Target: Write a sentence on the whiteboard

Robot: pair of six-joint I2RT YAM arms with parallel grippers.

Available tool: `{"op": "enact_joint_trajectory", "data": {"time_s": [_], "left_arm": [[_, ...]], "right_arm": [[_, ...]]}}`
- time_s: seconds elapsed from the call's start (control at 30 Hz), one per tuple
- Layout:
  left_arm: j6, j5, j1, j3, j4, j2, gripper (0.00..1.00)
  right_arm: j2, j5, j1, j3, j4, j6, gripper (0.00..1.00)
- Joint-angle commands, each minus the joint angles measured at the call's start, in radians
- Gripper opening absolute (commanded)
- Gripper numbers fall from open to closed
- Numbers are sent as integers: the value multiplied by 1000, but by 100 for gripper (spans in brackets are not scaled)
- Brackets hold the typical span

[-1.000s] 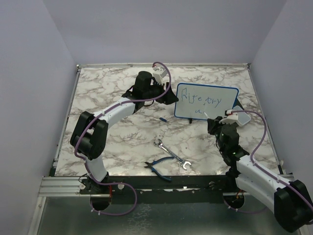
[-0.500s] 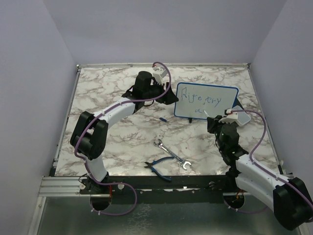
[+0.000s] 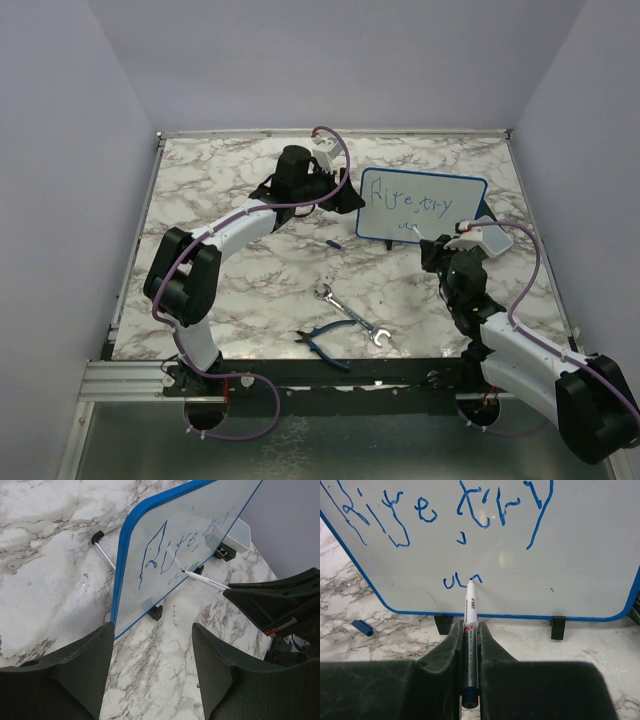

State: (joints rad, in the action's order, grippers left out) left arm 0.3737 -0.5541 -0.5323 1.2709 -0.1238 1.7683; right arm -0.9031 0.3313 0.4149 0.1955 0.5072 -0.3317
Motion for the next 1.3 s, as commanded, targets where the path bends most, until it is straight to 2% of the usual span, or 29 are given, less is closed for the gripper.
{"op": "enact_joint_trajectory", "data": {"time_s": [0.0,0.47,0.97,1.27], "left_arm": [[-1,-27,-6,5,6,-2,65],[-1,-27,-6,7,6,-6,64],[-1,-26,-6,5,7,-7,64],[-1,-27,-6,7,6,-7,64]], "right_arm": [[-18,4,-4,33,-18,-1,1],[-24,59,-4,50,-80,-29,1],[34,99,-4,29,-63,-20,1],[0,98,-4,47,-85,-31,1]]}}
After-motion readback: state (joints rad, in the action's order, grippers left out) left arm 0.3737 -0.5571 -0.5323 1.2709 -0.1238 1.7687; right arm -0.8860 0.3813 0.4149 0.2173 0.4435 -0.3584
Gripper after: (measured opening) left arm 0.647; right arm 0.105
